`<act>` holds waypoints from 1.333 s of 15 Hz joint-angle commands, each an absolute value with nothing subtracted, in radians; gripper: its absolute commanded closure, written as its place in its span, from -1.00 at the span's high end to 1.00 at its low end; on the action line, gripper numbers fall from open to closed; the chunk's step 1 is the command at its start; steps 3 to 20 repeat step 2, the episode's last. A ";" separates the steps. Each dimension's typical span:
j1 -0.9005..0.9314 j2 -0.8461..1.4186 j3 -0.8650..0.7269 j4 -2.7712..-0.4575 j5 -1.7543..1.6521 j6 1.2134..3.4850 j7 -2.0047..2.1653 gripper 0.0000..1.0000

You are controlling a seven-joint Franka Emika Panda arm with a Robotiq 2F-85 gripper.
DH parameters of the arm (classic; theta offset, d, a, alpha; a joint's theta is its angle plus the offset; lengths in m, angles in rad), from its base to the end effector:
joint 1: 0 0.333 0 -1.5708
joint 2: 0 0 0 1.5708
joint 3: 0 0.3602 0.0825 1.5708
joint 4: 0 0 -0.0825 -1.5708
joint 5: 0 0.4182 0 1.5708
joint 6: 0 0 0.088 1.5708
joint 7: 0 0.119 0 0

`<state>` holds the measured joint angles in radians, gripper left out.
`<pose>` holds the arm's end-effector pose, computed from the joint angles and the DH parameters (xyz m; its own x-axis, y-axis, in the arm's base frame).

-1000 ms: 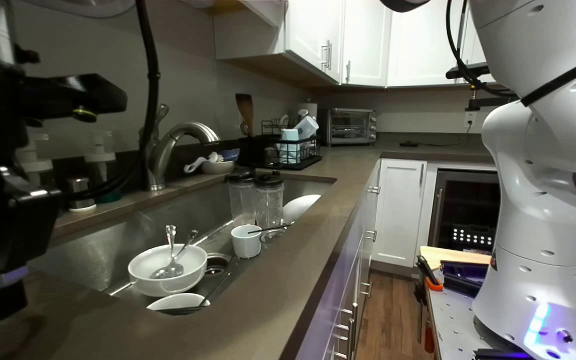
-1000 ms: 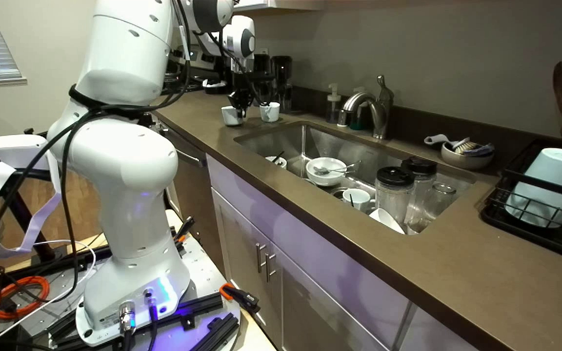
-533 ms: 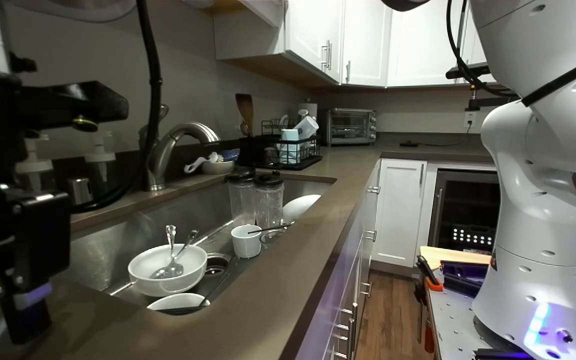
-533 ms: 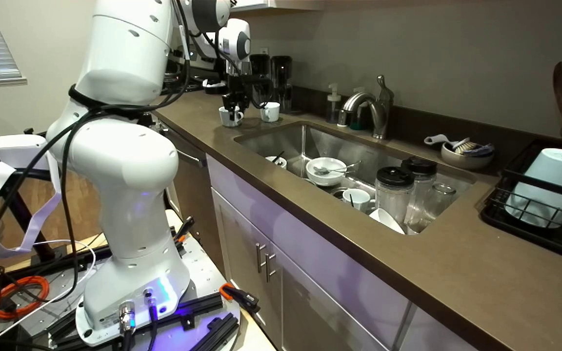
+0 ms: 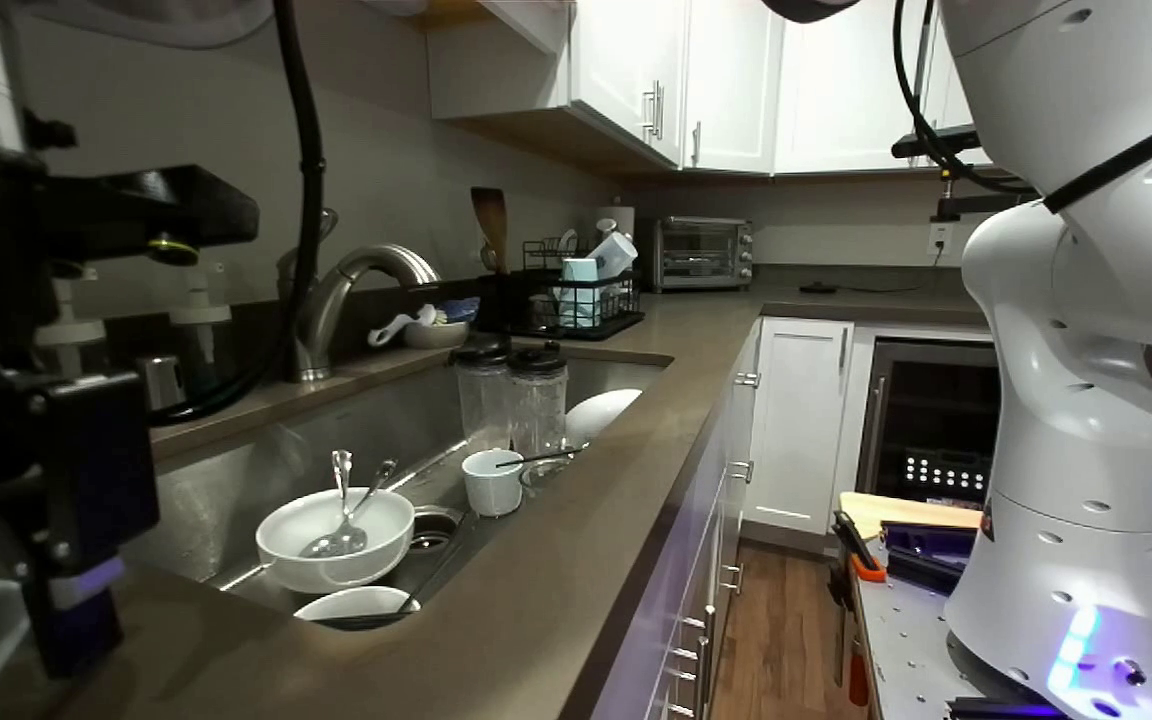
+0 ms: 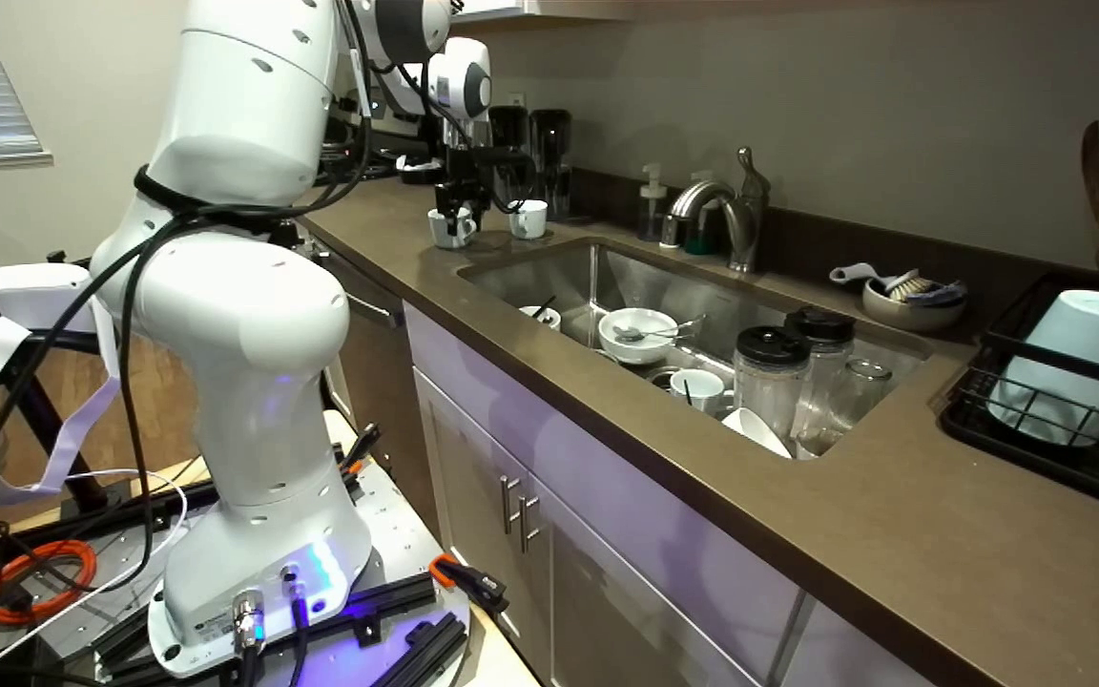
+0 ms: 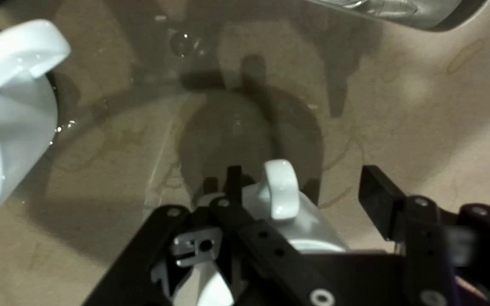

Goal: Pour the water from the mug towards the edge into the sink

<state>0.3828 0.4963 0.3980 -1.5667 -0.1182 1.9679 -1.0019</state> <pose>0.5504 0.4751 0.3809 -0.2190 0.9750 0.0374 0.9711 0.2215 -0.0888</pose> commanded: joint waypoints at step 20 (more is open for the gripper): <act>0.390 0.499 0.391 -1.560 -0.115 1.964 -1.003 0.44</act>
